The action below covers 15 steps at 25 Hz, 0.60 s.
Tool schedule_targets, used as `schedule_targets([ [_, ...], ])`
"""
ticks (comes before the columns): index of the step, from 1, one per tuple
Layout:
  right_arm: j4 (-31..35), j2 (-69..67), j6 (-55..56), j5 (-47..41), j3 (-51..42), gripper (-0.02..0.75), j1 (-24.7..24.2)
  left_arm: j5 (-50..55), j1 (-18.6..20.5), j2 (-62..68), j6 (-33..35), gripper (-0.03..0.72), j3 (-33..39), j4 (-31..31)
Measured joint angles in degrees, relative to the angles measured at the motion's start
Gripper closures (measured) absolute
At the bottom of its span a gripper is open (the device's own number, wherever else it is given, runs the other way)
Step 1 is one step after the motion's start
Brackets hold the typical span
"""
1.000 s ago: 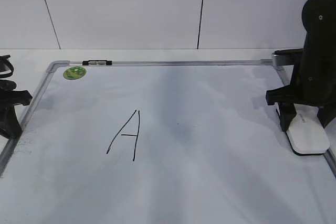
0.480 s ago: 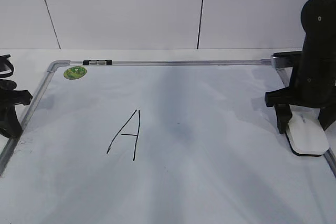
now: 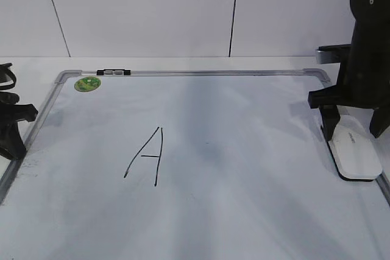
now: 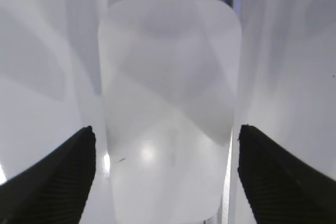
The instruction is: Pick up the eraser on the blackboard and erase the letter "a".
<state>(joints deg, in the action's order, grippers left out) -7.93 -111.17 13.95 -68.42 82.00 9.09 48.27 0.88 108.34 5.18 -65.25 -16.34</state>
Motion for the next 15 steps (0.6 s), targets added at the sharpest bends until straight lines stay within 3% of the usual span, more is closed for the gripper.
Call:
schedule_targets([
  [5,-0.05,0.0,0.0,-0.61,3.22,0.071,0.0,-0.12,0.0,0.0,0.0,0.622,0.0,-0.23],
  [12,-0.05,0.0,0.0,-0.92,4.17,0.072,0.0,-1.42,0.0,0.09,0.0,0.414,0.0,-0.46],
  [15,-0.05,0.0,0.0,-1.05,4.17,0.072,0.0,-1.25,0.0,-0.01,0.0,0.382,-0.35,-0.49],
])
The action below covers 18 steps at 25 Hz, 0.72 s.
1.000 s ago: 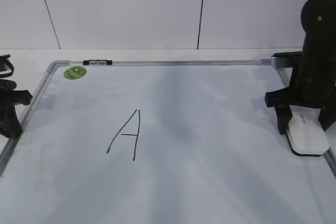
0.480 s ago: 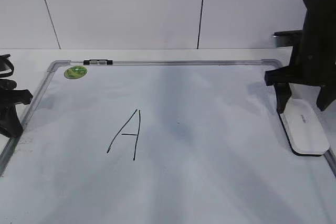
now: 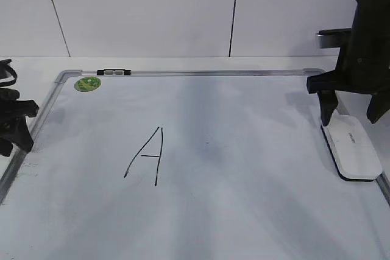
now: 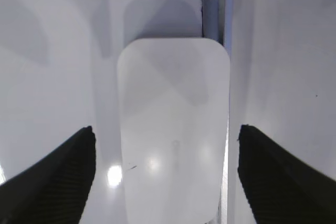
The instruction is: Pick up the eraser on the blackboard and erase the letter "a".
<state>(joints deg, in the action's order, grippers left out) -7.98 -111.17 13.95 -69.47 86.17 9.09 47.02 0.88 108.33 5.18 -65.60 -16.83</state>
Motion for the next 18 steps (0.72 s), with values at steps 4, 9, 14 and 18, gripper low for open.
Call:
schedule_targets([
  [4,0.0,0.2,0.0,0.0,0.0,0.075,0.0,2.32,0.0,-2.69,0.0,0.374,-2.58,0.12],
  [9,0.26,0.46,0.0,-0.01,0.0,0.092,0.0,6.53,0.0,-7.67,0.0,0.37,-6.26,0.34],
  [14,1.75,3.71,0.0,-0.11,0.0,0.118,0.0,8.92,0.0,-12.34,0.0,0.37,-6.91,0.34],
  [18,1.87,7.65,0.0,-0.34,0.0,0.152,0.0,10.71,0.0,-15.59,0.0,0.37,-6.91,0.14],
])
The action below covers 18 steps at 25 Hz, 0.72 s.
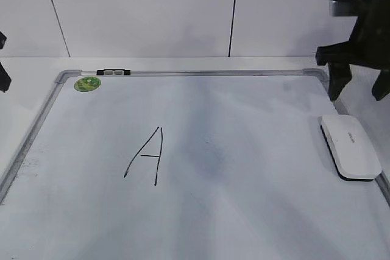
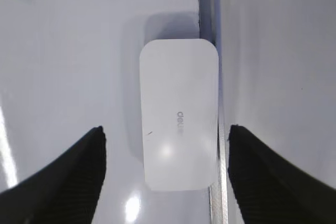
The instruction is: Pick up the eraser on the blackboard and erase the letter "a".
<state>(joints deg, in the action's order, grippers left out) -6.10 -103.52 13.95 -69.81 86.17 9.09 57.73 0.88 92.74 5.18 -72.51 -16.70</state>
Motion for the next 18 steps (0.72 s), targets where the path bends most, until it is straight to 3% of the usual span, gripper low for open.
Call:
schedule_targets([
  [5,0.09,6.64,-0.1,-0.23,0.0,0.186,0.0,1.04,0.0,-4.44,-0.1,0.37,0.0,-0.87],
  [18,3.8,29.53,-4.05,-1.69,-0.37,0.19,0.0,3.67,-1.54,-15.22,-0.17,0.419,0.0,-1.58],
])
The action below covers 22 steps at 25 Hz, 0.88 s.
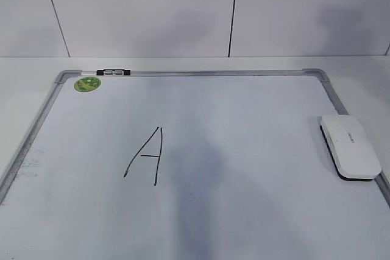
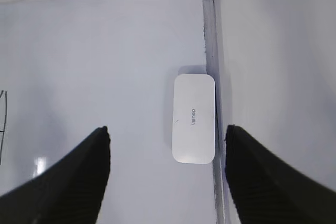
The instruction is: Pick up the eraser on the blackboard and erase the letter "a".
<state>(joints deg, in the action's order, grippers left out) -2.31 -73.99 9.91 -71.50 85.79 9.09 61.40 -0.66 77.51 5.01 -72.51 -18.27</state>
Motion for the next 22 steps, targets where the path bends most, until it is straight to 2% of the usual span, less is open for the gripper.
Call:
schedule_targets([
  [6,0.2,11.96,-0.84,-0.39,-6.2,0.19,0.0,0.24,-4.15,-7.93,0.0,0.445,0.0,3.79],
  [15,0.56,28.51,-1.16,-0.81,-18.01,0.19,0.0,3.2,-4.33,-20.69,0.0,0.45,0.0,6.58],
  [22,2.31,39.71,-1.16,-1.11,-24.42,0.19,0.24,6.26,-4.55,-28.46,0.0,0.451,1.77,5.62],
])
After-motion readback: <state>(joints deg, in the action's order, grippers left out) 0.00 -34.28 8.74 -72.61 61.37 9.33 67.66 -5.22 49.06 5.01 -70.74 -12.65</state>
